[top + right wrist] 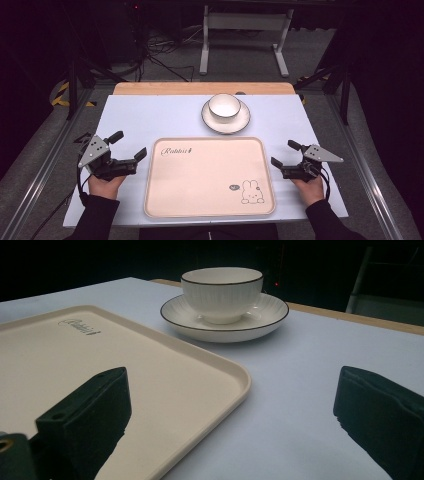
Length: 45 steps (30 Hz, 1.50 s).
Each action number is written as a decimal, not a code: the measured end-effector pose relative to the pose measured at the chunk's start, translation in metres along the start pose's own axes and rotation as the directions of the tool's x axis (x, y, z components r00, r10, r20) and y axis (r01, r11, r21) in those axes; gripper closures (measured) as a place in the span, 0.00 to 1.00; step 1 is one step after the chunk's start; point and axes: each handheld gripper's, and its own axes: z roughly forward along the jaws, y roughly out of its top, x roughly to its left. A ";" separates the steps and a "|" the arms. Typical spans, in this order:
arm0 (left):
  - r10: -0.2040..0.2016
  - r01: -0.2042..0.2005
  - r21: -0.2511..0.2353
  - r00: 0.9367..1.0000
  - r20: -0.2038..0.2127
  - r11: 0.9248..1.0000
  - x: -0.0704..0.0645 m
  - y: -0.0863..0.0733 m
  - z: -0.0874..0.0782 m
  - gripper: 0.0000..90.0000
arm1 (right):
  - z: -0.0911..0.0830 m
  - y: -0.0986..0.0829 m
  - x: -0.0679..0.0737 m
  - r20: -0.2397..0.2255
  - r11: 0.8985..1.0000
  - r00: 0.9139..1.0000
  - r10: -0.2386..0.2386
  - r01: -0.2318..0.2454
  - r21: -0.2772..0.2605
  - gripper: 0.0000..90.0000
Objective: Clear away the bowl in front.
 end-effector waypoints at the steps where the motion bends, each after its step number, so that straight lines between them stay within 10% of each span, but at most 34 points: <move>1: 0.000 0.000 0.002 1.000 0.009 1.000 0.000 0.001 0.000 0.02 | 0.000 0.000 0.000 0.000 1.000 1.000 0.000 0.000 0.000 0.03; 25: 0.010 -0.017 0.049 0.991 0.136 0.999 -0.012 0.021 0.039 0.03 | 0.000 0.000 0.000 -0.001 1.000 1.000 0.005 -0.005 0.001 0.03; 45: 0.012 -0.021 0.063 0.991 0.131 0.998 -0.023 0.044 0.084 0.02 | 0.000 0.000 -0.001 -0.005 1.000 1.000 0.006 -0.006 -0.001 0.03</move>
